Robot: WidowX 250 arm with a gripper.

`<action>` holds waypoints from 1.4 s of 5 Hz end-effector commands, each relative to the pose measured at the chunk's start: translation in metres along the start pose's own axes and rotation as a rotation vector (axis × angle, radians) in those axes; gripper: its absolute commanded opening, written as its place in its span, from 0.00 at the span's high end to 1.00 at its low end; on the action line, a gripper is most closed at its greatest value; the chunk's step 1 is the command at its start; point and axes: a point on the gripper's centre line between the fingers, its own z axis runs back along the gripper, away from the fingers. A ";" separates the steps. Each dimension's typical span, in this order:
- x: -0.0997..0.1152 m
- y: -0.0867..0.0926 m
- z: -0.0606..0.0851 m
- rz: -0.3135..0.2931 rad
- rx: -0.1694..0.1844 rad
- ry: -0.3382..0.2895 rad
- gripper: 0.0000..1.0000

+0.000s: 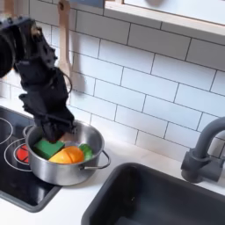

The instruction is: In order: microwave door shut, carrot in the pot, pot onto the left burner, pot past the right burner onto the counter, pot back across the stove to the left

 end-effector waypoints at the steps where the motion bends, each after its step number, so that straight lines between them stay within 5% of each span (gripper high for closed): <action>1: -0.012 0.007 -0.021 0.022 0.023 0.070 1.00; 2: -0.008 0.003 -0.023 0.003 0.032 0.082 0.00; 4: -0.008 0.004 -0.022 0.040 0.077 0.161 0.00; 5: -0.012 0.021 -0.018 0.093 0.121 0.192 0.00; 7: -0.027 0.043 -0.013 0.168 0.151 0.216 0.00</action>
